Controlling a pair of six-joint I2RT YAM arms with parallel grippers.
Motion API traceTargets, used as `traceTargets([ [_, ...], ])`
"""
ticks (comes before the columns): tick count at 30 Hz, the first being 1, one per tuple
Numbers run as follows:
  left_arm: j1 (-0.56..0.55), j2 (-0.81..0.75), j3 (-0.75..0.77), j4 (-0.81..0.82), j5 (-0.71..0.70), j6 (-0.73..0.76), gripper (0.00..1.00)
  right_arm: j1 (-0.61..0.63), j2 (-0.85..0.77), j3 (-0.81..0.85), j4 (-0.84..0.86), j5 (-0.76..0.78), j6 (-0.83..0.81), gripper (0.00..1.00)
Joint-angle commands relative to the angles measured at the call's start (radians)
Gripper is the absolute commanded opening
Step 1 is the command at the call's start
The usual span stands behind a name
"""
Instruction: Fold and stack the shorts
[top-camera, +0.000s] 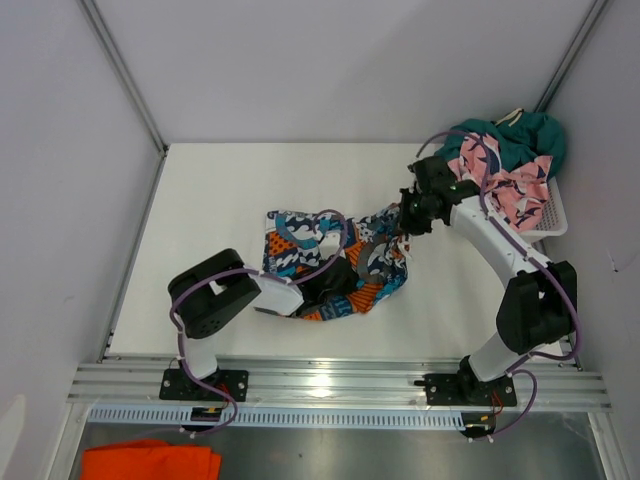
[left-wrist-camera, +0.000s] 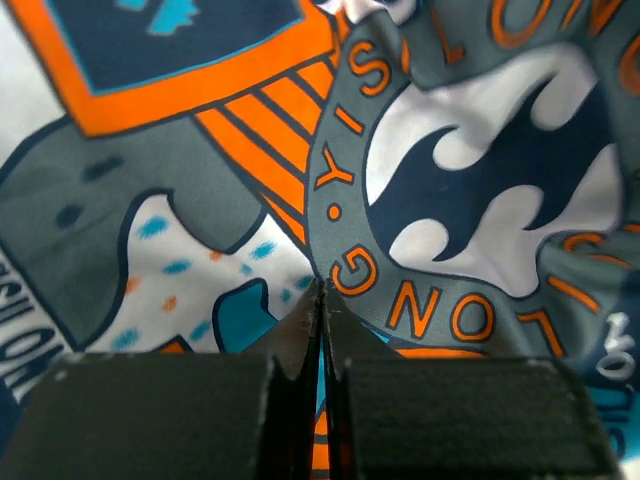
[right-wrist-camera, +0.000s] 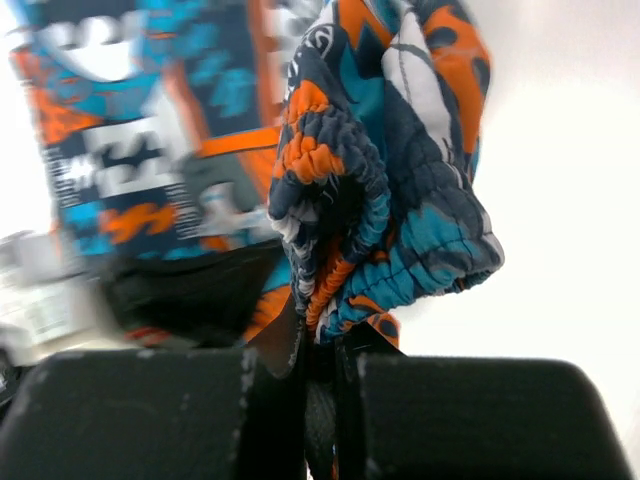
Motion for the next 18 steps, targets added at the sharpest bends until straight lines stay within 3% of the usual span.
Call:
traceTargets([
  [1,-0.032,0.058,0.046,-0.091,-0.046,-0.055,0.00,0.070,0.013,0.164,-0.131,0.015,-0.031,0.00],
  [6,-0.039,0.095,0.066,-0.067,-0.034,-0.069,0.00,0.126,0.056,0.307,-0.220,-0.002,-0.005,0.00],
  [11,-0.024,0.037,0.043,-0.074,-0.025,-0.052,0.01,0.136,0.059,0.321,-0.231,0.033,-0.039,0.00],
  [18,0.085,-0.245,-0.057,-0.155,0.136,-0.009,0.26,0.124,0.062,0.281,-0.214,0.063,-0.096,0.00],
])
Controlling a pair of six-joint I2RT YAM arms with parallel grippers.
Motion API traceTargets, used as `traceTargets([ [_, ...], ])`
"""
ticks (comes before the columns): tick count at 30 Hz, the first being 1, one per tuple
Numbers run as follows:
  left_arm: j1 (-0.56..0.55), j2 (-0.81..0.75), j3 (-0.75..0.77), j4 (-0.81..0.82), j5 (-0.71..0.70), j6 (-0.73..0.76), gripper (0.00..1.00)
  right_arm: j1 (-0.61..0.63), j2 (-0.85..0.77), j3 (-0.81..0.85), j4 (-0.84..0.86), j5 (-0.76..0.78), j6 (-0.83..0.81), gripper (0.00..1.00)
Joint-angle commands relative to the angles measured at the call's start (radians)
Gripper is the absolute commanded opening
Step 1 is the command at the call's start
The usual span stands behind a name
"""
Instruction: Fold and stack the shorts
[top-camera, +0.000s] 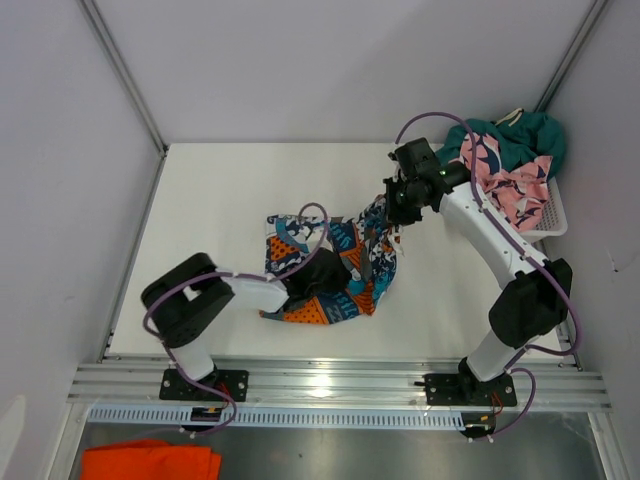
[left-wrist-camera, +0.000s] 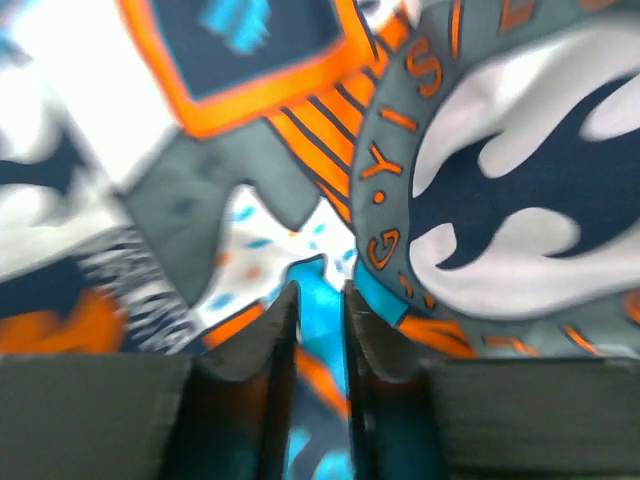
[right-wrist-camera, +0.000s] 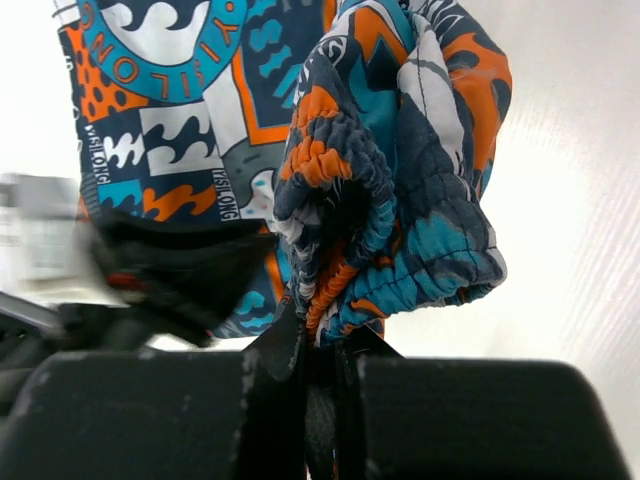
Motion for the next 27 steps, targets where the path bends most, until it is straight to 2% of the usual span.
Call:
traceTargets([
  [1,0.073,-0.174,-0.048,-0.077,0.096,0.029,0.31,-0.006,0.002,-0.004,0.004,0.019,-0.045,0.00],
  [5,0.165,-0.336,-0.111,-0.136,0.167,0.074,0.43,-0.006,0.005,-0.007,0.008,0.022,-0.059,0.00],
  [10,0.365,-0.442,-0.194,-0.229,0.245,0.138,0.55,0.000,0.001,-0.007,0.008,0.026,-0.066,0.00],
  [13,0.427,-0.464,-0.209,-0.281,0.261,0.170,0.59,0.012,-0.006,-0.001,0.012,0.036,-0.072,0.00],
  [20,0.491,-0.491,-0.289,-0.286,0.257,0.186,0.63,0.052,-0.007,0.019,0.008,0.055,-0.066,0.00],
  [23,0.493,-0.415,-0.278,-0.280,0.289,0.192,0.59,0.083,-0.001,0.029,0.012,0.066,-0.051,0.00],
  [27,0.490,-0.364,-0.347,-0.165,0.274,0.172,0.52,0.131,0.022,0.041,0.033,0.077,-0.008,0.00],
])
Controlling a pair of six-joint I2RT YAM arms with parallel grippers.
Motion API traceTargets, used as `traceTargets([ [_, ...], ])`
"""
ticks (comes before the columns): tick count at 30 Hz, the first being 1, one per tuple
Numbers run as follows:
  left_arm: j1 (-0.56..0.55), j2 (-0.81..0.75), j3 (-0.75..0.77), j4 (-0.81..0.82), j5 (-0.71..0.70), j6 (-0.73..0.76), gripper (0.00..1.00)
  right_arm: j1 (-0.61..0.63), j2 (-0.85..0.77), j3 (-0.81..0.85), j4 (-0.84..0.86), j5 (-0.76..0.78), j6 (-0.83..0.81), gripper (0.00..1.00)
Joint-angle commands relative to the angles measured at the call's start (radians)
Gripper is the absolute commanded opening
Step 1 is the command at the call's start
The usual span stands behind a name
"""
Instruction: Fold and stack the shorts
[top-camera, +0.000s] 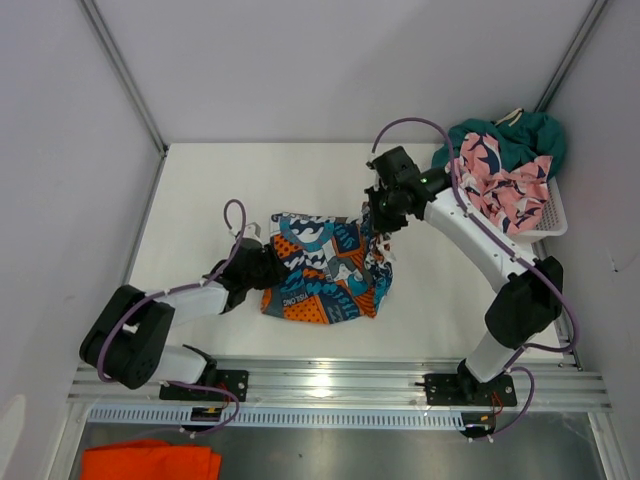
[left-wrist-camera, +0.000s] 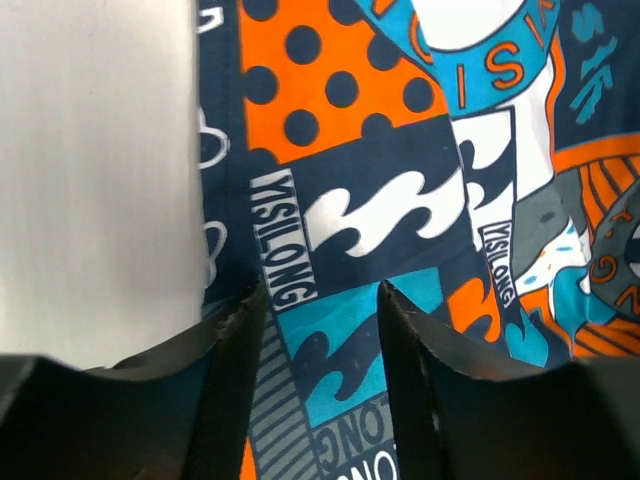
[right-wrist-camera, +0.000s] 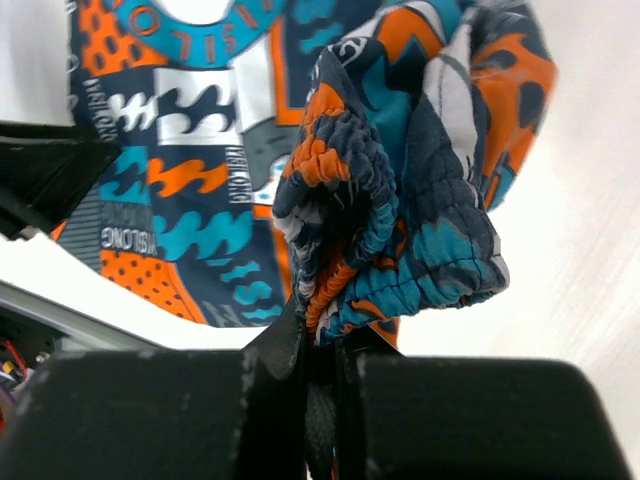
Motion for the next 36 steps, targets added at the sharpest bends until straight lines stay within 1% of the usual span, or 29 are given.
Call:
traceTargets([
  [1,0.004,0.051,-0.058,0.073,0.019,0.005,0.51,0.044,0.017,0.049,0.035,0.020,0.043,0.00],
  [3,0.004,0.076,-0.064,0.080,0.018,0.008,0.48,0.088,0.029,0.049,0.060,0.042,0.077,0.00],
  [9,-0.005,0.055,-0.081,0.083,0.018,0.014,0.46,0.162,0.132,0.041,0.140,0.068,0.186,0.00],
  [12,-0.012,0.047,-0.095,0.091,0.027,0.011,0.44,0.214,0.218,0.078,0.138,0.168,0.214,0.00],
  [15,-0.025,0.027,-0.107,0.087,0.018,0.008,0.44,0.238,0.319,0.134,0.114,0.209,0.258,0.00],
  [17,-0.037,0.004,-0.114,0.079,0.018,0.002,0.43,0.252,0.380,0.156,0.117,0.210,0.302,0.01],
  [18,-0.055,-0.002,-0.112,0.070,-0.028,-0.001,0.43,0.255,0.394,0.165,0.124,0.201,0.315,0.01],
  [20,-0.098,-0.022,-0.111,0.051,-0.060,-0.012,0.43,0.271,0.411,0.164,0.158,0.178,0.358,0.01],
  [24,-0.124,-0.045,-0.127,0.048,-0.087,-0.030,0.43,0.291,0.416,0.168,0.189,0.169,0.412,0.02],
  [26,-0.131,-0.054,-0.135,0.050,-0.090,-0.033,0.42,0.304,0.428,0.194,0.158,0.163,0.428,0.02],
  [29,-0.137,-0.065,-0.149,0.051,-0.099,-0.041,0.42,0.324,0.454,0.248,0.111,0.196,0.432,0.03],
  [32,-0.143,-0.093,-0.161,0.048,-0.106,-0.047,0.41,0.331,0.485,0.274,0.091,0.178,0.438,0.02],
  [34,-0.143,-0.125,-0.164,0.022,-0.114,-0.046,0.41,0.338,0.497,0.302,0.039,0.210,0.432,0.01],
  [36,-0.143,-0.155,-0.167,-0.010,-0.131,-0.044,0.41,0.338,0.488,0.317,0.028,0.224,0.422,0.01],
])
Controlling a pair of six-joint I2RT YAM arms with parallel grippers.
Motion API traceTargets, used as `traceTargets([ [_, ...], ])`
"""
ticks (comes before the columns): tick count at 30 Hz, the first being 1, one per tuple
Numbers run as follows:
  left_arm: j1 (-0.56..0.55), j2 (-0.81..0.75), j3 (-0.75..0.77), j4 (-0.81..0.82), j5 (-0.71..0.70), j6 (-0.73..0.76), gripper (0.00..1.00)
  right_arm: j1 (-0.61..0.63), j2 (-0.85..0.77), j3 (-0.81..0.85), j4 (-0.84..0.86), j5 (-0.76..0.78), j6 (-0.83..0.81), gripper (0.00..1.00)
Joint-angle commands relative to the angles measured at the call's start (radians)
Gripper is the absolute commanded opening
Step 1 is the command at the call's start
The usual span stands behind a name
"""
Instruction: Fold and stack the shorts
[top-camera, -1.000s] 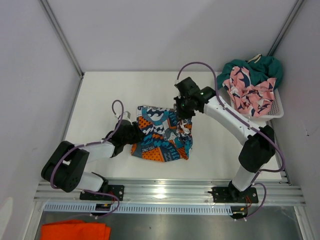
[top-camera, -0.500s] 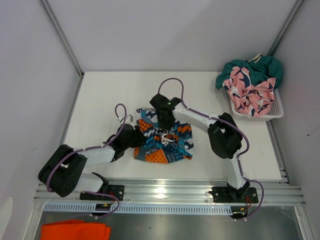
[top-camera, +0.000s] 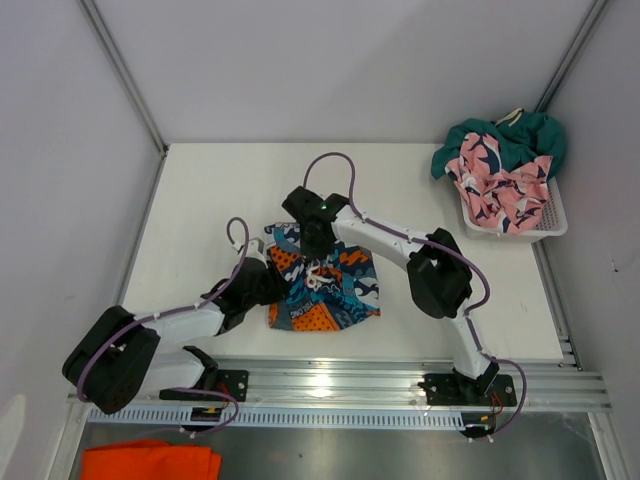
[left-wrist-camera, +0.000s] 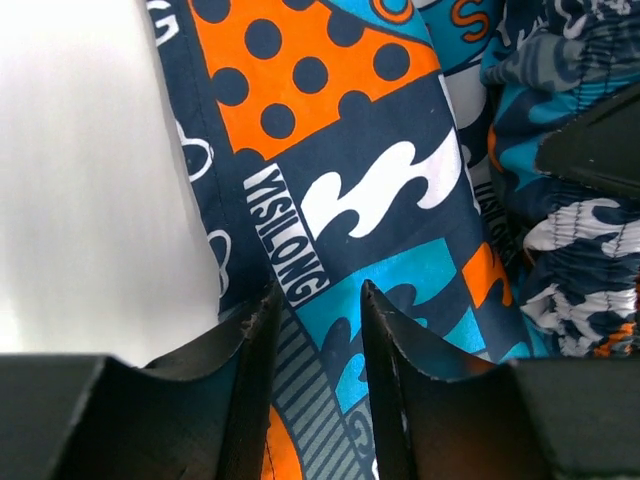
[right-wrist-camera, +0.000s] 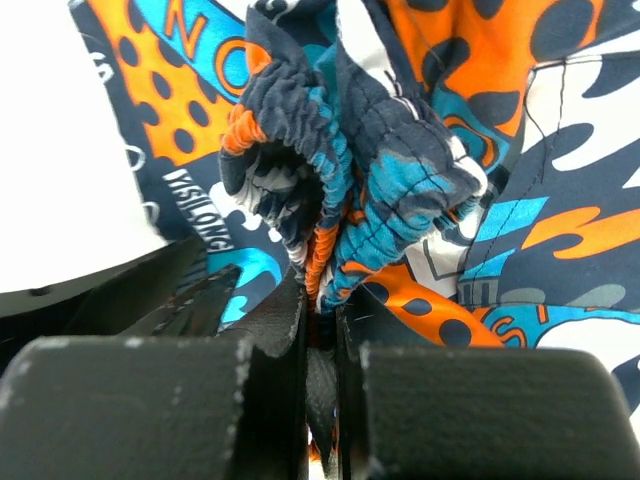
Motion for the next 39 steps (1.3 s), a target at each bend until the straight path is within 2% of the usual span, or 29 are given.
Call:
traceTargets([
  [1,-0.007,-0.076,-0.028,-0.112,-0.044,-0.009,0.41,0.009,-0.002,0.058,-0.062,0.043,0.012,0.01],
  [5,-0.007,-0.105,-0.030,-0.149,-0.069,0.003,0.43,0.017,-0.034,0.061,-0.065,0.029,0.015,0.03],
  [11,-0.007,-0.051,-0.032,-0.111,-0.061,0.000,0.38,0.029,0.017,0.055,-0.059,0.023,0.028,0.04],
  [24,-0.007,-0.092,-0.068,-0.092,-0.060,-0.011,0.37,0.044,0.123,-0.014,0.092,-0.003,0.127,0.05],
  [27,-0.007,-0.124,-0.070,-0.111,-0.063,-0.009,0.39,0.046,0.151,-0.010,0.108,-0.020,0.140,0.10],
  [30,-0.006,-0.169,-0.065,-0.163,-0.069,-0.005,0.41,0.064,0.170,0.034,0.073,0.014,0.140,0.24],
  [31,-0.006,-0.181,-0.067,-0.174,-0.072,-0.005,0.41,0.067,0.156,0.032,0.082,0.000,0.140,0.32],
  [32,-0.006,-0.192,-0.064,-0.183,-0.077,-0.003,0.42,0.066,0.142,0.010,0.118,-0.023,0.143,0.38],
  [35,0.000,-0.230,-0.065,-0.214,-0.081,0.002,0.43,0.064,0.044,-0.101,0.264,-0.101,0.169,0.39],
  [36,0.005,-0.248,-0.065,-0.224,-0.083,0.003,0.43,0.060,0.013,-0.137,0.305,-0.154,0.182,0.48],
  [37,0.006,-0.256,-0.067,-0.227,-0.083,0.000,0.43,0.057,-0.016,-0.171,0.344,-0.173,0.199,0.51],
  [39,0.008,-0.272,-0.068,-0.237,-0.075,-0.006,0.43,0.044,-0.088,-0.262,0.456,-0.218,0.219,0.52],
])
